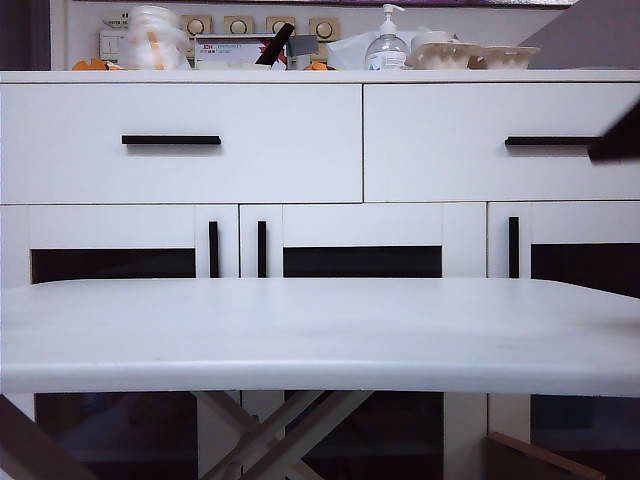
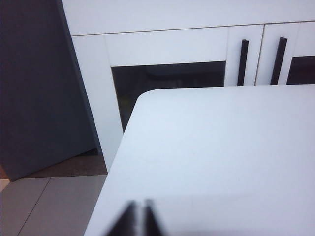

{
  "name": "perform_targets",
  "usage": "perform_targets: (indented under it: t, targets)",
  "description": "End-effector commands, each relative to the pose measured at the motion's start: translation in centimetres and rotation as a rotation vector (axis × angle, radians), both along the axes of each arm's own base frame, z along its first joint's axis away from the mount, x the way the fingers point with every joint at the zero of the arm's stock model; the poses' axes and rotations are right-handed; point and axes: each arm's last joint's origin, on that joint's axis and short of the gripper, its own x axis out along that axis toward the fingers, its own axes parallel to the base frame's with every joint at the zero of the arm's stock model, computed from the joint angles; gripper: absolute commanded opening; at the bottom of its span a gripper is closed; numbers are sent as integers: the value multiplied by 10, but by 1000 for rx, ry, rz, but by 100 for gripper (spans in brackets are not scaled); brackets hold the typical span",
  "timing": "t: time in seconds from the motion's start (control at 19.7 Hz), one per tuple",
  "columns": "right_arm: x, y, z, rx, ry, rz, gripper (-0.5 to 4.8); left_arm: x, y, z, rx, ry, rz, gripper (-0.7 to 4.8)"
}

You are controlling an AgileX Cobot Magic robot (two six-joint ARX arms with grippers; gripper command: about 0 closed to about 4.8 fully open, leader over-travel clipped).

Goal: Pick up a can of beer from the white table, open the left drawer, place the beer inside the drawer, and finally close the drawer.

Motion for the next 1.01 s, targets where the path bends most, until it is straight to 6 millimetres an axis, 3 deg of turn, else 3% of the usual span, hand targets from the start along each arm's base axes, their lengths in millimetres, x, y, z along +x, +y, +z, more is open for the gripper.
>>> perform_targets:
  t: [0.05, 0.3, 0.51, 0.66, 1.01]
  targets:
    - [0, -14, 1, 48, -67, -107, -5, 0, 0, 0, 1, 2, -1, 52]
    - [-5, -46, -6, 92, -192, -386, -5, 0, 0, 0, 1, 2, -1, 52]
    - [-3, -60, -22, 82, -208, -534, -5, 0, 0, 0, 1, 2, -1, 52]
    - [0, -62, -36, 68, -175, -551, -5, 0, 0, 0, 1, 2, -1, 52]
    - [0, -60, -34, 81, -188, -492, -5, 0, 0, 0, 1, 2, -1, 52]
